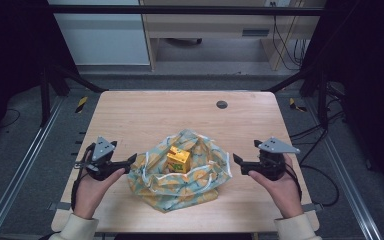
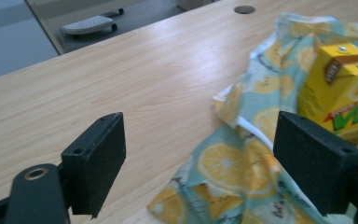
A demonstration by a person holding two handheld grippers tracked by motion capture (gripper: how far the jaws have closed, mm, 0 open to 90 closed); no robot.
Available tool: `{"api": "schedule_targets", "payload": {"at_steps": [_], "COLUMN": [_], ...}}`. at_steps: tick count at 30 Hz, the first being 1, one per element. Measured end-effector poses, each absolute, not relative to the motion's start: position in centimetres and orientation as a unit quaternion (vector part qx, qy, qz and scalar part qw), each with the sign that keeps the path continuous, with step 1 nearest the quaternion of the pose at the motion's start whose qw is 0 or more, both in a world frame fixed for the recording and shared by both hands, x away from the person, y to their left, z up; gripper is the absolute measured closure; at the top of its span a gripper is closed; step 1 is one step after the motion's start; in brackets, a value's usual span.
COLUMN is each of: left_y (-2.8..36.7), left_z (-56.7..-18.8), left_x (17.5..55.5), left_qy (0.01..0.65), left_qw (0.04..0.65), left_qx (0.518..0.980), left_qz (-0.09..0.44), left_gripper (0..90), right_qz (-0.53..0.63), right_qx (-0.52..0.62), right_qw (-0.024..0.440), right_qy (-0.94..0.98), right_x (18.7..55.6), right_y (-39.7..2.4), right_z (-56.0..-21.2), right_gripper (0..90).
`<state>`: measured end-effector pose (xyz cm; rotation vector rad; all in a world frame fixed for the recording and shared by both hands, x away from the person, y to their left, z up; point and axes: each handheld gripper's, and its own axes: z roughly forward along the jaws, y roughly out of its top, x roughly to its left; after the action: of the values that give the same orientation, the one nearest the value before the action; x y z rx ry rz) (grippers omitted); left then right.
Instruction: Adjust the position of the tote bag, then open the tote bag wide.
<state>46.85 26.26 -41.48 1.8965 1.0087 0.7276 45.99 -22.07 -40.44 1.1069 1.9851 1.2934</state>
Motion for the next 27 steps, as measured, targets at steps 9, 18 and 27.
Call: {"api": "schedule_targets", "payload": {"at_steps": [9,18,27], "left_y": [28.4,29.9,30.5], "left_z": [-40.9,-41.7,-43.5], "left_x": [47.1,47.8,48.7], "left_qy": [0.423,0.439,0.455], "left_qw": [0.429,0.41,0.375], "left_qx": [0.736,0.735,0.745], "left_qz": [0.308,0.314,0.311], "left_gripper": [14.9,13.9,12.4], "right_qz": [0.483,0.466,0.45], "right_qx": [0.452,0.483,0.498], "right_qw": [0.287,0.299,0.302], "right_qy": [0.693,0.678,0.678], "right_x": [47.0,48.0,48.5], "right_y": [-24.8,-25.9,-26.4], "right_z": [-40.5,-41.9,-43.0], "right_gripper": [7.7,6.7,6.7]}}
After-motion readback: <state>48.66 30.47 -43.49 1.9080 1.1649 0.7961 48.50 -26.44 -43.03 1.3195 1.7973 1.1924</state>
